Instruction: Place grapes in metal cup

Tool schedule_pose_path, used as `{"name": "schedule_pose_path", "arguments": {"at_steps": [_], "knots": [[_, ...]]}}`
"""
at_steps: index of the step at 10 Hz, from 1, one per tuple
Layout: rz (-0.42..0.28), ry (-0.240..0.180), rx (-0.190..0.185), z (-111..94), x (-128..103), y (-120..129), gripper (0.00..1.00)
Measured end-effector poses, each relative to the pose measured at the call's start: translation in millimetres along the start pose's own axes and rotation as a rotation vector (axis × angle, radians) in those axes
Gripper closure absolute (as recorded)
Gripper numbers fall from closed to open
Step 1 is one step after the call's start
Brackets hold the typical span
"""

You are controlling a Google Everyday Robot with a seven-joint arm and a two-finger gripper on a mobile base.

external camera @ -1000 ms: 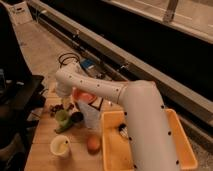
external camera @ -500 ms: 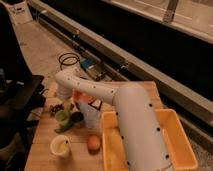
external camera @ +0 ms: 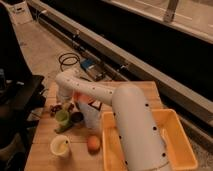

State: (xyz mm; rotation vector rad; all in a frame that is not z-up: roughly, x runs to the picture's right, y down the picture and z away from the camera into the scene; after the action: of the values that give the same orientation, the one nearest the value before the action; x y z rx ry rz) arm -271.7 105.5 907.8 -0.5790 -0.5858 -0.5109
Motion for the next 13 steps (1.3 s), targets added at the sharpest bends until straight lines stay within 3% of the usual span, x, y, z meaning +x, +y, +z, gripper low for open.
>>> {"name": "schedule_pose_path", "arguments": {"at_steps": [4, 6, 8, 10, 13], "knots": [[0.007, -0.008, 0.028, -6, -1, -3, 0.98], [0.023, -0.043, 0.104, -22, 2, -8, 1.0], [0.008, -0.067, 0.183, -51, -4, -22, 1.0], [-0.001, -0.076, 0.263, -86, -1, -35, 1.0], [-0.022, -0.066, 0.347, -138, 5, -33, 1.0]]}}
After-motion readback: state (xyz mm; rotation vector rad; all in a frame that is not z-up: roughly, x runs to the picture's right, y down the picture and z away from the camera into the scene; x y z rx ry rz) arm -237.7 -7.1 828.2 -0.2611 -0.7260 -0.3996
